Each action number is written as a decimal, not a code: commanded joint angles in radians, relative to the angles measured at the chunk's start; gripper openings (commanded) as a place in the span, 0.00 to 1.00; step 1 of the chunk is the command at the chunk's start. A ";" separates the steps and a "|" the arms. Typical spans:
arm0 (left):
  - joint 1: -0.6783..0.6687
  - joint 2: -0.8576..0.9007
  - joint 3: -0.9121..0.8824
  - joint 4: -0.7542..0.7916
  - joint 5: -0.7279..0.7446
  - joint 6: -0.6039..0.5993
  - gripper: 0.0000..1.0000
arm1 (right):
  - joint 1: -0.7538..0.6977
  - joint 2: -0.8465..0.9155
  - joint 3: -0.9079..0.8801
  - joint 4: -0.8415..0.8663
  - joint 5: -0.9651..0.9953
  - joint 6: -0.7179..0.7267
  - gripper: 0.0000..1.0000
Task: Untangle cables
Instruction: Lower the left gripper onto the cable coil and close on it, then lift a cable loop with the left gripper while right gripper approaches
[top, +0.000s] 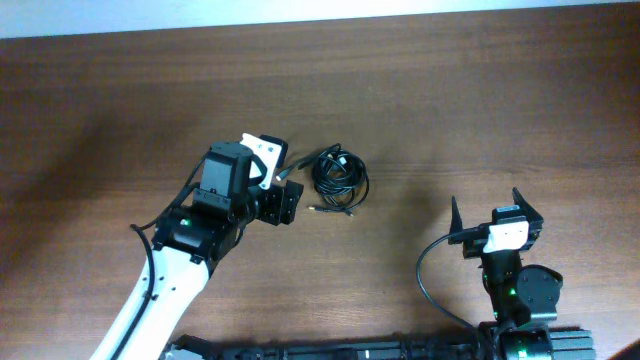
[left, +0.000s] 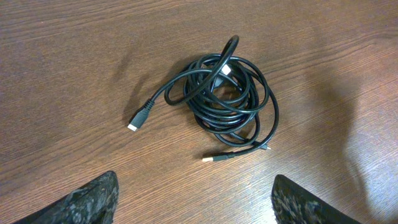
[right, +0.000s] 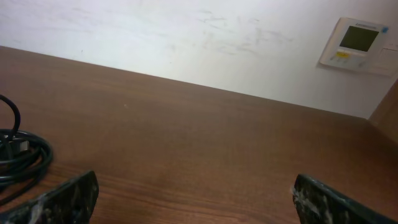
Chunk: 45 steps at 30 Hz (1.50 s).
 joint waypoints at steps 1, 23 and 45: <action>-0.002 0.003 0.018 0.004 -0.005 0.003 0.79 | 0.005 -0.004 -0.005 -0.006 0.008 0.003 0.98; -0.011 0.314 0.217 -0.122 -0.004 0.008 0.79 | 0.005 -0.004 -0.005 -0.006 0.008 0.003 0.99; -0.138 0.540 0.216 0.131 -0.005 -0.098 0.69 | 0.005 -0.004 -0.005 -0.006 0.008 0.003 0.98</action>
